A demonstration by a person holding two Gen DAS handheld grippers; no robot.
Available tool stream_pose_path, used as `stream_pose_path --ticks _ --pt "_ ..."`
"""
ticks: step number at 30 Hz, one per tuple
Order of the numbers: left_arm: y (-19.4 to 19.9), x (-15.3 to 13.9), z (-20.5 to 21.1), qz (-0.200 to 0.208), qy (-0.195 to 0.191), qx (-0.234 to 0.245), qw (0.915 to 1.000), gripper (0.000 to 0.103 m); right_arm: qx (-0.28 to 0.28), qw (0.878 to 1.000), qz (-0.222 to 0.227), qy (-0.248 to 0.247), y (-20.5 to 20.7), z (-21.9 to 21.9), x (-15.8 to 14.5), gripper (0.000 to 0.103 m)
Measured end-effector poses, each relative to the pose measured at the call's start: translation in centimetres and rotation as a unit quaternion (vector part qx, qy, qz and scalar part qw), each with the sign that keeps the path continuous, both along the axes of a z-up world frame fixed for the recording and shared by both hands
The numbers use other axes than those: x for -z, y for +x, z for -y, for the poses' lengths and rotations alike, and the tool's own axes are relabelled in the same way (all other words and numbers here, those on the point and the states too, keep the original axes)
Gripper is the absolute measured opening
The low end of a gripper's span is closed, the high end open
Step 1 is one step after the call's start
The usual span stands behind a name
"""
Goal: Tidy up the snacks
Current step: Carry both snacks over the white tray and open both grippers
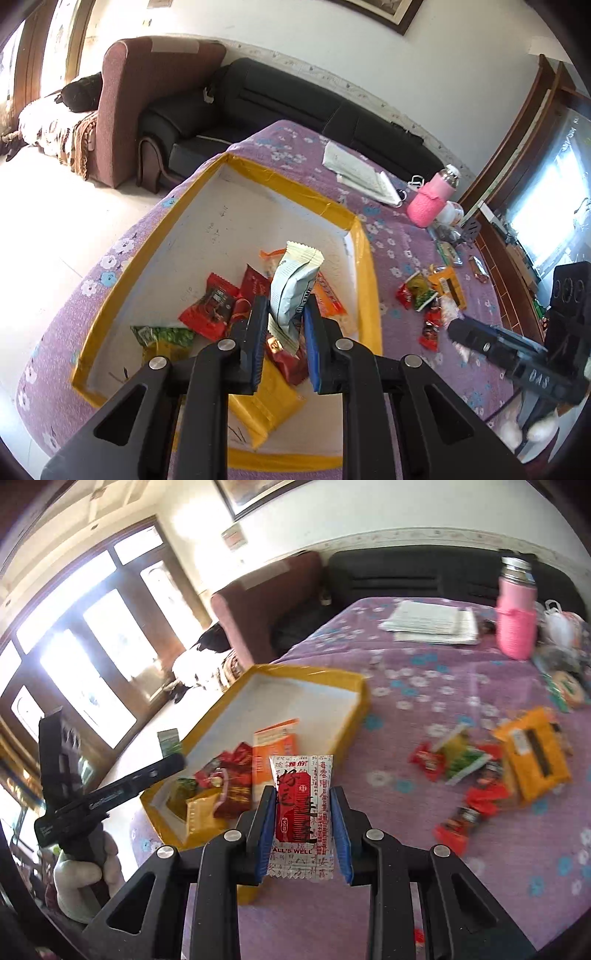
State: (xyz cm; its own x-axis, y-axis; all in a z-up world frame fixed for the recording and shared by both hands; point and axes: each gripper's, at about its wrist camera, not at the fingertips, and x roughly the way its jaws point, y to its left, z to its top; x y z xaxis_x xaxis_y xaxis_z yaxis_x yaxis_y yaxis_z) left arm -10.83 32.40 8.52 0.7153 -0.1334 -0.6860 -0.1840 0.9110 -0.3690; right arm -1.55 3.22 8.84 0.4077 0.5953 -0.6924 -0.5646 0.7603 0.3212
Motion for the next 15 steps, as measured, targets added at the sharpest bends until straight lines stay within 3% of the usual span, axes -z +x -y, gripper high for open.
stream_pose_path --ticks 7,15 --pt "3.2 1.5 -2.7 -0.04 -0.014 -0.02 0.9989 0.016 -0.037 0.999 -0.027 -0.026 1.3 -7.8 3.0 0.029" --pt "4.1 2.3 -3.9 -0.052 -0.017 -0.024 0.9982 0.017 -0.047 0.997 -0.041 -0.046 3.1 -11.4 5.2 0.029"
